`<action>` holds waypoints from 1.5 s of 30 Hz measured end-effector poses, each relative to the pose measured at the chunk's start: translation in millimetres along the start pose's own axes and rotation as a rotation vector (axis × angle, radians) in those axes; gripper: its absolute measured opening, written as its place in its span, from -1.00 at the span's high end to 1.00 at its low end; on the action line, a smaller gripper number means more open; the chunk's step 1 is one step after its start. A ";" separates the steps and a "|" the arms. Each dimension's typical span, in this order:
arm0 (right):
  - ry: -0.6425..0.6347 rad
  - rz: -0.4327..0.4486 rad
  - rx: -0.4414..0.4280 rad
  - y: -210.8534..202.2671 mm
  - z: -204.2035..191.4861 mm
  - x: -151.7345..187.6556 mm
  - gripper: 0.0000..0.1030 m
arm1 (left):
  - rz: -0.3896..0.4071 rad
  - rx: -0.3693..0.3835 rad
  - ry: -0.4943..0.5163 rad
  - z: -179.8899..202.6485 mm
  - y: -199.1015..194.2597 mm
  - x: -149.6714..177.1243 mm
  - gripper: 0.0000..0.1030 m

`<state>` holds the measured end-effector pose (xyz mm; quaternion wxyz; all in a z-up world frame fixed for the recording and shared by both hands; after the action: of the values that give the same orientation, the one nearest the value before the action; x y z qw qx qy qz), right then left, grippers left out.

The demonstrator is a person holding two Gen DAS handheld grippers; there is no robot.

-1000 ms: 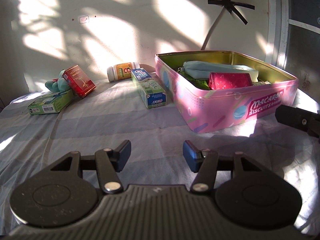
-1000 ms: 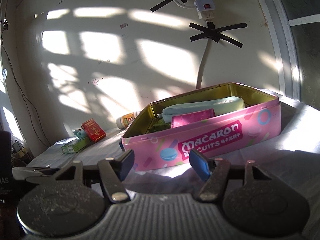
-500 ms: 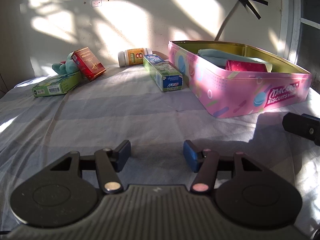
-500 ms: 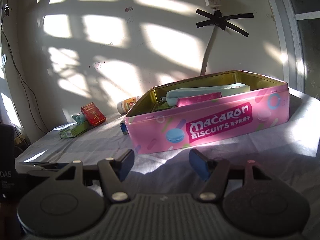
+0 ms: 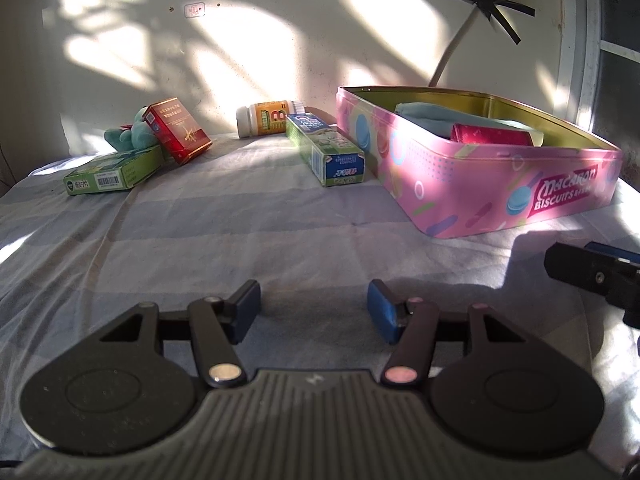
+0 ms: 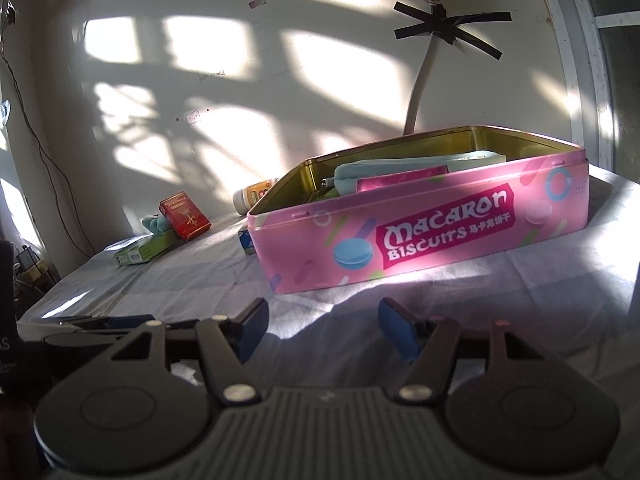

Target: Organize objects

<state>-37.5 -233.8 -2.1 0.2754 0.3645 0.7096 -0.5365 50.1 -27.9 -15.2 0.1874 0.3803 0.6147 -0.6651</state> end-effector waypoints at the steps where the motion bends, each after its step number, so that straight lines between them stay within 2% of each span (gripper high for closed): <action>1: -0.003 0.000 -0.002 0.0 -0.3 0.2 -0.22 | 0.000 0.000 0.000 0.1 0.0 0.0 -0.20; 16: 0.000 0.008 -0.015 -1.3 0.0 2.1 -0.27 | -0.001 0.002 -0.005 -0.8 -0.1 0.4 -0.26; 26: 0.063 0.002 -0.022 0.2 9.5 1.3 -0.29 | 0.000 0.002 -0.005 -0.6 0.2 0.4 -0.27; 45: 0.059 0.004 -0.019 -0.8 6.2 2.7 -0.33 | 0.000 0.001 -0.006 -0.8 0.4 0.5 -0.28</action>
<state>-39.7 -239.2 -5.4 0.2591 0.3790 0.7216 -0.5182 50.3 -27.2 -15.8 0.1891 0.3782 0.6138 -0.6667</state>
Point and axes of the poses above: each gripper's, at about its wrist camera, not at the fingertips, and y roughly the way its jaws point, z to its right, x to its underside, the point moved 1 cm from there along y, roughly the way its jaws point, and after that the axes turned 9 degrees about -z, right-handed, at the moved point
